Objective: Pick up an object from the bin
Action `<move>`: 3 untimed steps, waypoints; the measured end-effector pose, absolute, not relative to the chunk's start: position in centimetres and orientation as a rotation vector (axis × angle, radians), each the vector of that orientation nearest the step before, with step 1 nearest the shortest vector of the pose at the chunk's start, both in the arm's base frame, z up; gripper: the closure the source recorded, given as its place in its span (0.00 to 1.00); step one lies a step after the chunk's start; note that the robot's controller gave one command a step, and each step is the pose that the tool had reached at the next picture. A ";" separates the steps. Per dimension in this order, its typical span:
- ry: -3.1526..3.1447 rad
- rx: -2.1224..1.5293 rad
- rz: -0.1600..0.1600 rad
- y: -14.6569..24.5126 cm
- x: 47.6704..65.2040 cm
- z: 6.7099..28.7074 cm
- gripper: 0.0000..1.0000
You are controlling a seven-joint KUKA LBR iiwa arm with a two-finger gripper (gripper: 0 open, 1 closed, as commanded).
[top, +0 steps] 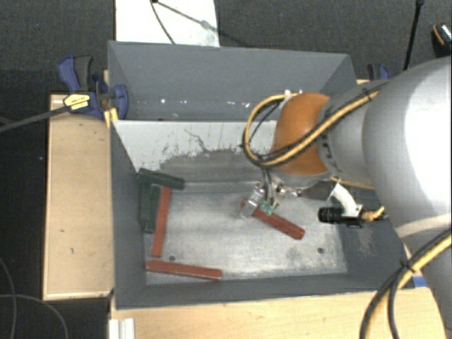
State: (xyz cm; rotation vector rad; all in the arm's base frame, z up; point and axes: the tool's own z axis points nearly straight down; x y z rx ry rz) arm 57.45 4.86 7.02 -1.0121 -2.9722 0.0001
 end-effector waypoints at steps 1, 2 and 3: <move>-2.983 -1.008 -0.005 4.9 57.6 12.4 1.00; -2.982 -1.002 -0.003 4.8 57.7 12.7 1.00; -2.986 -0.993 -0.004 4.9 57.8 16.6 1.00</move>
Offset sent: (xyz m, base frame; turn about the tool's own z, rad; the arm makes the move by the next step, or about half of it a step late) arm -0.0002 0.0000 0.0506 0.0000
